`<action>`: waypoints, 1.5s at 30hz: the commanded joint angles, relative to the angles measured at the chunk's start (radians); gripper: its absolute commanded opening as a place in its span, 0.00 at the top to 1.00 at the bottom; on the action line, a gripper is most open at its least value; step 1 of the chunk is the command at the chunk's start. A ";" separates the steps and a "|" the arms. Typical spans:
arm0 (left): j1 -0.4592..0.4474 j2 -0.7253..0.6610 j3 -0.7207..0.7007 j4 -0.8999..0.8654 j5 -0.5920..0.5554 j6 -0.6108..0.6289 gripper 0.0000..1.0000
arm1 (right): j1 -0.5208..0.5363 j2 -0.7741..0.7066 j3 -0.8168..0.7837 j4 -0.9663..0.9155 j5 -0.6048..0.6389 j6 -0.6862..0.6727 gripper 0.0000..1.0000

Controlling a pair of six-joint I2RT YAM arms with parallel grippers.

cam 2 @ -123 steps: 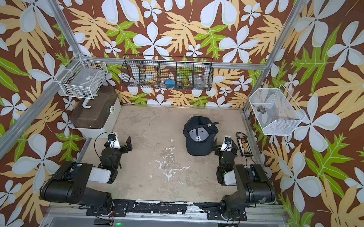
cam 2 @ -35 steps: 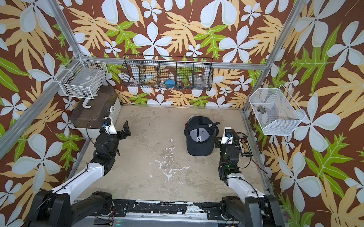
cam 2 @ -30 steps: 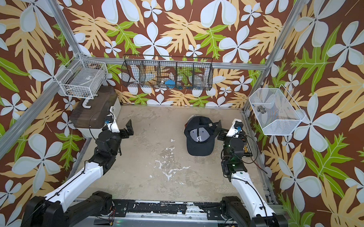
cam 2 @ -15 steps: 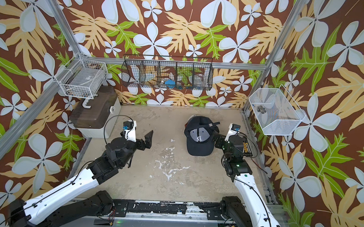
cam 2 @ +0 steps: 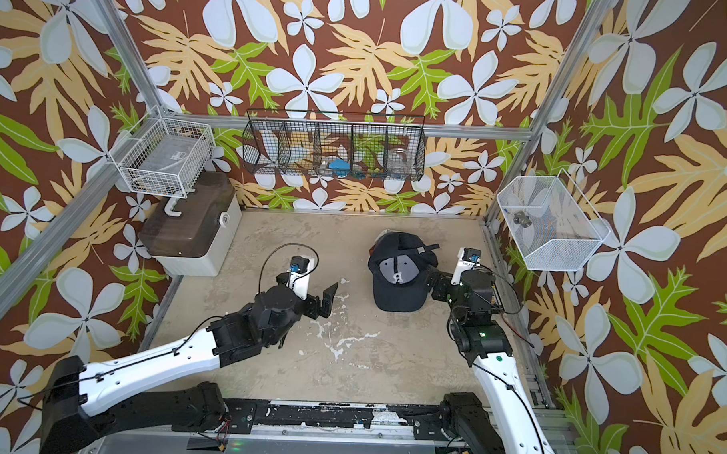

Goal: Open the adjustable buckle of the baseball cap
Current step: Pick up the baseball cap.

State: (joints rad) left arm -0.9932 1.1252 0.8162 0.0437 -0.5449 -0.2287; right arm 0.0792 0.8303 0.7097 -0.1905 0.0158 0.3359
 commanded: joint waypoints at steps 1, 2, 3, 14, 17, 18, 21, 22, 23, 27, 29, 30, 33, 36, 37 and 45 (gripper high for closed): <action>-0.001 0.044 0.016 0.068 0.005 0.050 0.00 | 0.002 0.012 0.015 -0.047 0.049 0.015 0.04; -0.001 0.065 0.028 0.083 0.015 0.061 0.00 | 0.001 0.020 0.023 -0.063 0.066 0.017 0.04; -0.001 0.086 0.039 0.094 0.020 0.070 0.00 | 0.001 0.025 0.031 -0.076 0.080 0.017 0.04; -0.004 0.386 0.312 0.137 0.074 0.244 0.00 | 0.001 0.058 0.113 -0.190 0.201 0.014 0.02; -0.002 0.469 0.398 0.117 0.087 0.302 0.00 | -0.001 0.066 0.136 -0.212 0.215 0.013 0.02; -0.004 0.491 0.421 0.111 0.095 0.312 0.00 | -0.002 0.069 0.144 -0.220 0.218 0.009 0.02; -0.003 0.551 0.483 0.100 0.121 0.343 0.00 | -0.017 0.079 0.165 -0.245 0.225 0.008 0.00; -0.003 0.576 0.506 0.090 0.127 0.354 0.00 | -0.022 0.081 0.165 -0.248 0.223 0.012 0.00; -0.003 0.600 0.528 0.081 0.129 0.362 0.00 | -0.026 0.079 0.162 -0.247 0.218 0.017 0.00; -0.004 0.669 0.591 0.064 0.134 0.389 0.00 | -0.041 0.069 0.140 -0.234 0.203 0.029 0.00; -0.004 0.701 0.617 0.065 0.125 0.407 0.00 | -0.042 0.063 0.127 -0.231 0.202 0.035 0.00; -0.004 0.716 0.628 0.065 0.119 0.415 0.00 | -0.043 0.057 0.121 -0.227 0.199 0.037 0.00; -0.005 0.772 0.675 0.063 0.112 0.443 0.01 | -0.044 0.043 0.101 -0.218 0.198 0.041 0.00; -0.004 0.837 0.730 0.058 0.095 0.468 0.01 | -0.044 0.036 0.088 -0.216 0.211 0.038 0.00; -0.005 0.860 0.752 0.059 0.080 0.478 0.01 | -0.043 0.034 0.084 -0.215 0.212 0.038 0.00; -0.003 0.990 0.879 0.062 0.009 0.564 0.04 | -0.044 0.024 0.038 -0.190 0.205 0.039 0.00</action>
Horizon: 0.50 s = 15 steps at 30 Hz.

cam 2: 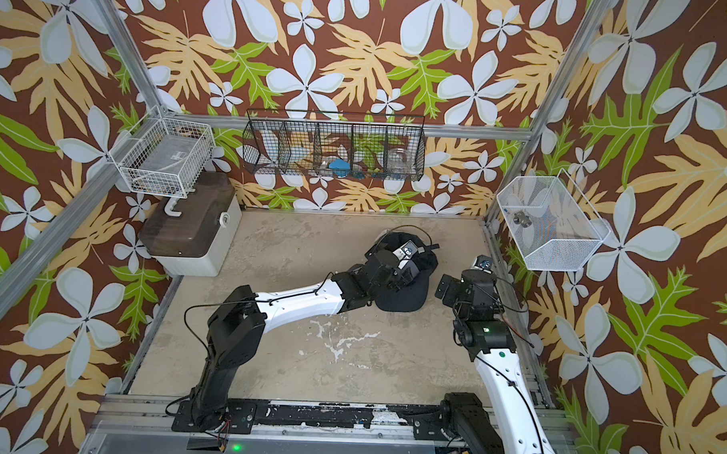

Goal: Open the adjustable buckle of the baseball cap
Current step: Pick up the baseball cap.

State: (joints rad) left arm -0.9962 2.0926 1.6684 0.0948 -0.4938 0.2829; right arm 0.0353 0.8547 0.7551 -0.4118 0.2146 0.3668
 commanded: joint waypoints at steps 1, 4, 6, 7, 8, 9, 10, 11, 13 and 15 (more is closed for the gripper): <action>0.001 0.038 0.039 0.013 -0.052 0.063 0.07 | 0.001 0.000 -0.010 0.034 0.007 0.006 0.00; 0.004 0.065 0.061 0.025 -0.083 0.090 0.26 | 0.000 0.004 -0.008 0.037 0.007 0.004 0.00; 0.008 0.067 0.066 0.034 -0.099 0.101 0.43 | 0.000 0.007 -0.004 0.041 0.008 0.001 0.00; 0.011 0.066 0.068 0.033 -0.098 0.106 0.53 | 0.000 0.008 -0.002 0.040 0.011 0.000 0.00; 0.015 0.060 0.069 0.030 -0.096 0.107 0.61 | 0.001 0.010 -0.002 0.039 0.011 0.000 0.01; 0.017 0.053 0.068 0.029 -0.093 0.109 0.67 | 0.001 0.009 -0.004 0.040 0.010 0.000 0.01; 0.019 0.043 0.069 0.025 -0.088 0.112 0.76 | 0.001 0.009 -0.006 0.041 0.008 0.000 0.01; 0.020 0.033 0.068 0.025 -0.087 0.118 0.85 | 0.000 0.008 -0.009 0.043 0.007 0.000 0.01; 0.020 0.012 0.067 0.029 -0.097 0.130 1.00 | 0.001 0.007 -0.011 0.044 0.006 0.000 0.01; 0.019 -0.011 0.064 0.030 -0.108 0.142 1.00 | 0.000 -0.002 -0.017 0.049 0.005 -0.003 0.01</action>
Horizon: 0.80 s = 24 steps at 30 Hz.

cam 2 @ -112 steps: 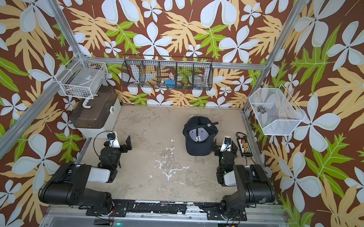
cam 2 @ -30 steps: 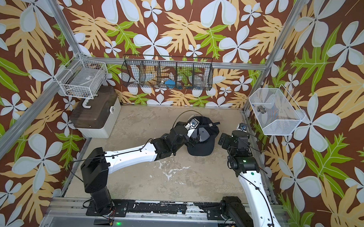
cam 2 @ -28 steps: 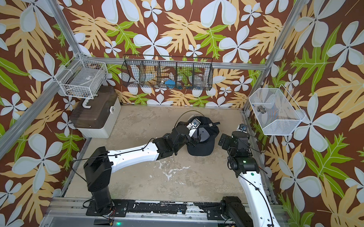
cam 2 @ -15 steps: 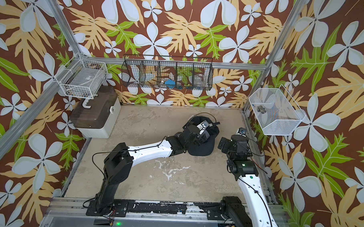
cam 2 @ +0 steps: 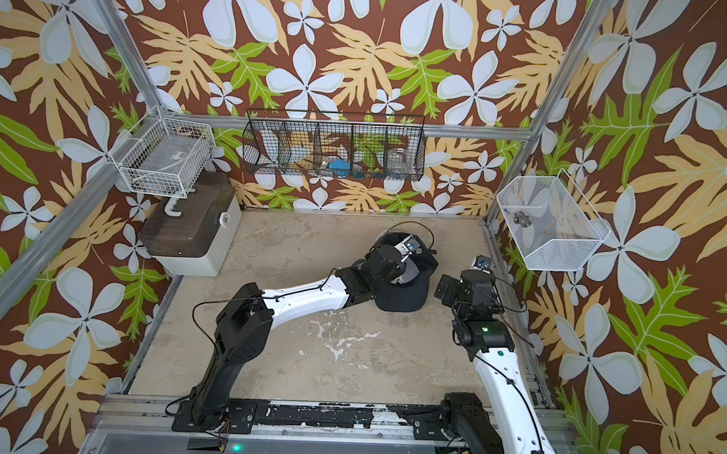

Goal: Open the adjustable buckle of the baseball cap
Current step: Pick up the baseball cap.

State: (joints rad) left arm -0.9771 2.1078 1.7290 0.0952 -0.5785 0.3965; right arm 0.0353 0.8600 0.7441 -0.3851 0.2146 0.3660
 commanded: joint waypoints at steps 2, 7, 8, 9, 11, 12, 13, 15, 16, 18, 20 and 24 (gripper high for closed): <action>0.001 -0.053 0.000 0.022 -0.035 0.037 1.00 | 0.000 -0.024 -0.019 0.031 0.005 -0.004 0.02; 0.001 -0.154 -0.013 -0.034 -0.043 0.014 1.00 | 0.000 -0.088 -0.053 0.081 -0.057 -0.010 0.03; 0.000 -0.174 -0.013 -0.052 -0.043 0.005 1.00 | 0.001 -0.095 -0.055 0.089 -0.078 -0.011 0.03; -0.001 -0.195 -0.011 -0.075 -0.040 -0.006 1.00 | 0.000 -0.103 -0.057 0.099 -0.105 -0.015 0.03; -0.003 -0.235 -0.011 -0.119 -0.042 -0.030 1.00 | 0.000 -0.121 -0.067 0.120 -0.155 -0.021 0.05; -0.004 -0.258 -0.011 -0.143 -0.042 -0.042 1.00 | 0.001 -0.133 -0.076 0.134 -0.182 -0.022 0.05; -0.005 -0.279 -0.011 -0.166 -0.043 -0.056 1.00 | 0.001 -0.146 -0.087 0.151 -0.209 -0.022 0.06; -0.011 -0.320 -0.012 -0.207 -0.053 -0.072 1.00 | 0.003 -0.167 -0.110 0.188 -0.273 -0.021 0.08; -0.016 -0.341 -0.011 -0.227 -0.065 -0.079 1.00 | 0.010 -0.174 -0.118 0.205 -0.305 -0.021 0.09; -0.023 -0.375 -0.011 -0.261 -0.088 -0.089 1.00 | 0.037 -0.180 -0.120 0.225 -0.346 -0.027 0.10; -0.027 -0.410 -0.010 -0.294 -0.107 -0.100 1.00 | 0.075 -0.180 -0.112 0.231 -0.371 -0.038 0.10; -0.029 -0.482 -0.033 -0.339 -0.129 -0.111 1.00 | 0.182 -0.194 -0.097 0.239 -0.379 -0.067 0.09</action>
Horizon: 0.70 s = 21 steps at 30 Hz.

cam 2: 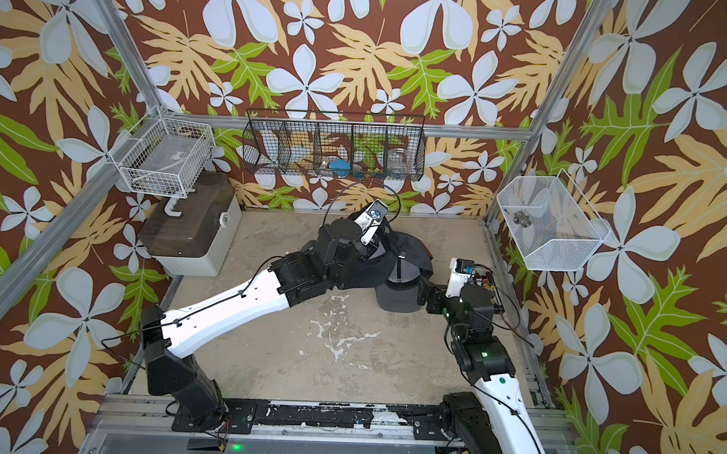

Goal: Open the adjustable buckle of the baseball cap
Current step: Pick up the baseball cap.

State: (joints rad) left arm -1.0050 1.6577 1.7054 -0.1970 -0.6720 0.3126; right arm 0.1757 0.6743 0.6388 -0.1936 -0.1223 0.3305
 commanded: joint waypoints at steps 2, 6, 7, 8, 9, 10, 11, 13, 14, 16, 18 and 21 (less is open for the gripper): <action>-0.002 -0.065 -0.021 -0.069 -0.029 -0.034 1.00 | 0.110 -0.020 0.006 0.063 -0.018 -0.050 0.08; -0.014 -0.120 -0.040 -0.111 -0.023 -0.048 1.00 | 0.249 -0.033 0.007 0.080 0.060 -0.095 0.06; -0.017 -0.131 -0.045 -0.121 -0.023 -0.051 1.00 | 0.281 -0.036 0.007 0.084 0.083 -0.104 0.04; -0.020 -0.139 -0.047 -0.128 -0.023 -0.053 1.00 | 0.307 -0.037 0.006 0.088 0.097 -0.113 0.00; -0.025 -0.149 -0.052 -0.137 -0.021 -0.056 1.00 | 0.335 -0.038 0.006 0.092 0.116 -0.121 0.00; -0.027 -0.156 -0.055 -0.144 -0.020 -0.059 1.00 | 0.358 -0.036 0.008 0.095 0.132 -0.128 0.00; -0.033 -0.162 -0.057 -0.155 -0.017 -0.063 1.00 | 0.381 -0.035 0.008 0.100 0.153 -0.135 0.00; -0.047 -0.173 -0.059 -0.173 -0.013 -0.070 1.00 | 0.425 -0.027 0.016 0.104 0.199 -0.148 0.00; -0.055 -0.179 -0.061 -0.182 -0.012 -0.073 1.00 | 0.443 -0.022 0.019 0.107 0.222 -0.155 0.00; -0.067 -0.186 -0.061 -0.202 -0.007 -0.079 1.00 | 0.470 -0.014 0.030 0.112 0.249 -0.165 0.00; -0.082 -0.191 -0.059 -0.223 -0.002 -0.088 1.00 | 0.486 -0.004 0.039 0.122 0.265 -0.169 0.00; -0.102 -0.201 -0.058 -0.247 -0.004 -0.096 1.00 | 0.494 0.003 0.046 0.143 0.278 -0.169 0.00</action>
State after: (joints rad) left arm -1.0954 1.4677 1.6444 -0.4171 -0.6788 0.2379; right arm 0.6643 0.6731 0.6743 -0.1013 0.1051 0.1776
